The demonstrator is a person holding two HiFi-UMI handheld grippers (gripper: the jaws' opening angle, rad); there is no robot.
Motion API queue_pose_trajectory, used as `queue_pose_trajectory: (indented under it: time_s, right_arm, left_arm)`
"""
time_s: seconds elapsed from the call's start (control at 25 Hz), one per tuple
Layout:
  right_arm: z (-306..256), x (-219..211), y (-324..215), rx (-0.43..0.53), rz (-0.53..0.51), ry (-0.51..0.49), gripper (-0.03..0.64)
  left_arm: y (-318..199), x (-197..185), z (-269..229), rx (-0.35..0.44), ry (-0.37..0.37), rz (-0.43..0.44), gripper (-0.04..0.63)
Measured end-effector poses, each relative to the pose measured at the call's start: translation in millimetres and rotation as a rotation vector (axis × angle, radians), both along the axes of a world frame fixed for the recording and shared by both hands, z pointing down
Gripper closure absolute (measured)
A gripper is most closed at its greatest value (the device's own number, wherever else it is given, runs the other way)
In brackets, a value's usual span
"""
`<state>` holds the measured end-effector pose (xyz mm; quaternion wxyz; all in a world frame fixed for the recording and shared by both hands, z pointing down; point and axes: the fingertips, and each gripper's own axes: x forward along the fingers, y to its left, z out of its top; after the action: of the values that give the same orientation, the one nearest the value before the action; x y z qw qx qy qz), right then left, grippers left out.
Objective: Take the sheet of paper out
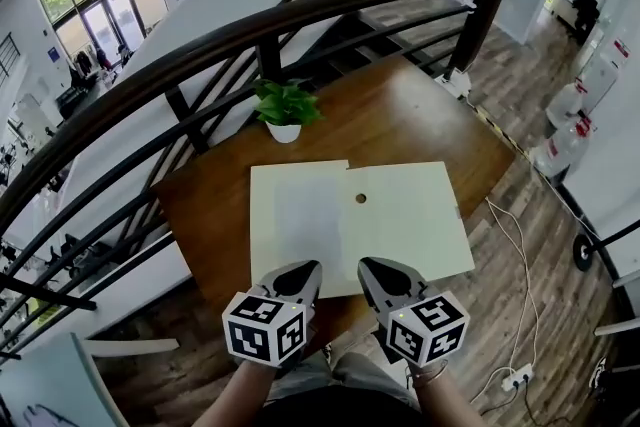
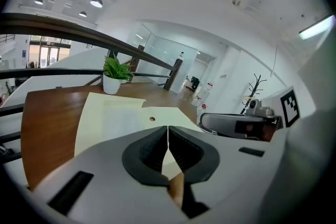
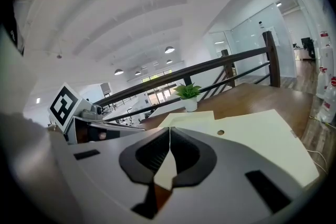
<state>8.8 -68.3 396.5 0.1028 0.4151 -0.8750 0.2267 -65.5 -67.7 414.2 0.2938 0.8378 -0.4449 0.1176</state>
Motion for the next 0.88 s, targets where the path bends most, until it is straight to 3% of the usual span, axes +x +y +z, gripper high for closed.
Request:
queue_pose_trajectory:
  time_s: [0.32,0.88]
  right_arm:
    - [4,-18,-17,-0.021,-0.035,0.019,0.589]
    - [37,0,-42,-0.111,-0.058,0.062,0.589]
  left_arm:
    - [-11,-12,7,-0.035,0.009,-0.017,0.577]
    - [-26,-11,24,-0.087,0.019,-0.104,0.577]
